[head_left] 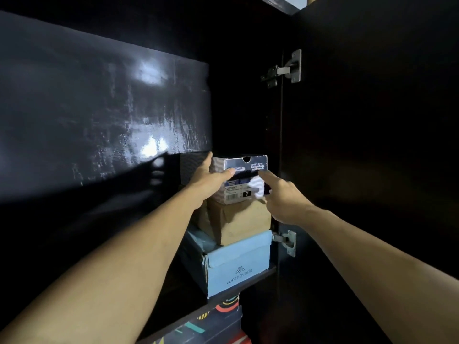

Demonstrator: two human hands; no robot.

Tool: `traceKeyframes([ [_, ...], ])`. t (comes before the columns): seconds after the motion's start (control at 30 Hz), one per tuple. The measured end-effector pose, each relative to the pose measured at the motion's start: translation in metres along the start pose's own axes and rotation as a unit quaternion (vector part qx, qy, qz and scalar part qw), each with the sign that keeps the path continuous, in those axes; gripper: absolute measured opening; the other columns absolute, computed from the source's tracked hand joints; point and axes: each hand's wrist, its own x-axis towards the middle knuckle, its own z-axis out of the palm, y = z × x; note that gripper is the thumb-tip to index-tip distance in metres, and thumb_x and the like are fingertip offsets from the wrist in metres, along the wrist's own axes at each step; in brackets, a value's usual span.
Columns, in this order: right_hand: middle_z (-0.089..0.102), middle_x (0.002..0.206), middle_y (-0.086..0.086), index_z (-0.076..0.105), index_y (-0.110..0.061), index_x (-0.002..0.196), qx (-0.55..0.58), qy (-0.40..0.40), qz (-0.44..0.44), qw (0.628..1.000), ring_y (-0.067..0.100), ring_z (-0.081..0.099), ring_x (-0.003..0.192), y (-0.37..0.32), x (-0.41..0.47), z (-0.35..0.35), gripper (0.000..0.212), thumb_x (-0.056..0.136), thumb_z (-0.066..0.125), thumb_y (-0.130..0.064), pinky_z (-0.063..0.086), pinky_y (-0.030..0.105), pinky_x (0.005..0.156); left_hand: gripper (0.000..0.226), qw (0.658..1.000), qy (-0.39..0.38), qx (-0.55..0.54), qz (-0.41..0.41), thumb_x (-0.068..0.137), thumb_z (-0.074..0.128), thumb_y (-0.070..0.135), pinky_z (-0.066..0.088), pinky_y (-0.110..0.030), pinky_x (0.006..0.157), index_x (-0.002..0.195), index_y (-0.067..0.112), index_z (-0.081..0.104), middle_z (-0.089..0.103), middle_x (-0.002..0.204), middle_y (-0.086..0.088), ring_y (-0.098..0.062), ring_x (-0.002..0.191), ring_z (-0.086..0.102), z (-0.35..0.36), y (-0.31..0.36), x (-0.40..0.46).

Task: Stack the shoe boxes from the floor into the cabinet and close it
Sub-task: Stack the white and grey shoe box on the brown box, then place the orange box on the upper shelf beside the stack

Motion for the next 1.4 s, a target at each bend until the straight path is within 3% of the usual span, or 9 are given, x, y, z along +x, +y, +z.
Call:
traceKeyframes([
  [0.13, 0.053, 0.136, 0.015, 0.033, -0.022, 0.147, 0.010, 0.002, 0.023, 1.000, 0.011, 0.051, 0.068, 0.027, -0.019, -0.023, 0.058, 0.092, 0.044, -0.007, 0.039, 0.017, 0.056, 0.098, 0.996, 0.075, 0.057, -0.002, 0.078, 0.068, 0.056, 0.027, -0.039, 0.116, 0.153, 0.029, 0.013, 0.024, 0.159, -0.001, -0.022, 0.143, 0.029, 0.012, 0.003, -0.007],
  [0.27, 0.049, 0.142, 0.006, 0.042, -0.019, 0.143, -0.005, -0.008, 0.042, 0.999, 0.024, 0.053, 0.123, 0.049, -0.040, -0.044, 0.052, 0.093, 0.054, -0.016, 0.044, 0.029, 0.097, 0.071, 0.938, 0.254, 0.204, 0.118, 0.079, 0.069, 0.043, 0.037, -0.043, 0.106, 0.137, 0.011, 0.043, 0.046, 0.139, -0.011, -0.030, 0.130, 0.039, 0.049, 0.010, -0.043],
  [0.43, 0.059, 0.132, 0.004, 0.052, -0.015, 0.135, 0.017, -0.032, 0.035, 0.999, 0.016, 0.055, 0.122, 0.074, -0.077, -0.063, 0.048, 0.089, 0.065, -0.021, 0.042, 0.023, 0.098, 0.026, 0.888, 0.280, 0.233, 0.281, 0.073, 0.066, 0.023, 0.043, -0.032, 0.081, 0.096, 0.012, 0.060, 0.055, 0.108, -0.007, -0.024, 0.101, 0.051, 0.100, 0.012, -0.096],
  [0.6, 0.062, 0.126, 0.005, 0.055, -0.013, 0.131, 0.022, -0.069, 0.031, 0.997, 0.016, 0.059, 0.115, 0.106, -0.129, -0.072, 0.047, 0.087, 0.068, -0.021, 0.047, 0.023, 0.093, 0.019, 0.965, 0.003, 0.230, 0.128, 0.074, 0.075, 0.026, 0.052, -0.036, 0.073, 0.084, 0.014, 0.065, 0.066, 0.084, -0.003, -0.025, 0.080, 0.062, 0.142, 0.006, -0.145],
  [0.77, 0.065, 0.122, 0.003, 0.059, -0.013, 0.128, 0.007, -0.140, 0.037, 0.989, 0.019, 0.063, 0.108, 0.145, -0.199, -0.077, 0.041, 0.088, 0.067, -0.021, 0.052, 0.025, 0.084, 0.042, 0.912, -0.241, 0.331, 0.013, 0.071, 0.080, 0.043, 0.045, -0.022, 0.077, 0.104, 0.024, 0.063, 0.064, 0.100, 0.009, -0.008, 0.090, 0.060, 0.187, 0.003, -0.216],
  [0.93, 0.073, 0.102, 0.005, 0.069, -0.016, 0.113, -0.015, -0.251, 0.077, 0.965, 0.020, 0.071, 0.085, 0.203, -0.281, -0.080, 0.030, 0.083, 0.070, -0.016, 0.061, 0.033, 0.072, 0.081, 0.838, -0.406, 0.360, -0.064, 0.056, 0.081, 0.056, 0.054, -0.039, 0.093, 0.125, 0.019, 0.060, 0.065, 0.113, 0.009, -0.017, 0.102, 0.066, 0.253, -0.008, -0.294],
  [1.1, 0.074, 0.100, 0.010, 0.072, -0.016, 0.105, -0.049, -0.299, 0.157, 0.940, 0.027, 0.071, 0.090, 0.282, -0.358, -0.093, 0.025, 0.081, 0.070, -0.011, 0.061, 0.038, 0.070, 0.071, 0.793, -0.491, 0.353, -0.074, 0.070, 0.077, 0.053, 0.050, -0.027, 0.094, 0.127, 0.016, 0.059, 0.063, 0.122, 0.005, -0.010, 0.106, 0.060, 0.332, -0.030, -0.363],
  [1.27, 0.074, 0.098, 0.013, 0.071, -0.021, 0.096, -0.077, -0.269, 0.223, 0.934, 0.035, 0.070, 0.086, 0.350, -0.424, -0.125, 0.018, 0.080, 0.070, -0.014, 0.060, 0.044, 0.071, 0.071, 0.824, -0.495, 0.254, -0.104, 0.069, 0.083, 0.042, 0.057, -0.041, 0.085, 0.128, 0.012, 0.057, 0.063, 0.120, -0.001, -0.020, 0.099, 0.067, 0.420, -0.045, -0.412],
  [1.4, 0.072, 0.107, 0.005, 0.071, -0.015, 0.111, -0.112, -0.219, 0.261, 0.934, 0.024, 0.068, 0.097, 0.391, -0.469, -0.156, 0.031, 0.079, 0.073, -0.018, 0.053, 0.032, 0.084, 0.036, 0.860, -0.469, 0.172, -0.104, 0.075, 0.081, 0.031, 0.047, -0.023, 0.082, 0.102, 0.021, 0.060, 0.062, 0.101, 0.005, -0.015, 0.101, 0.058, 0.487, -0.048, -0.442],
])
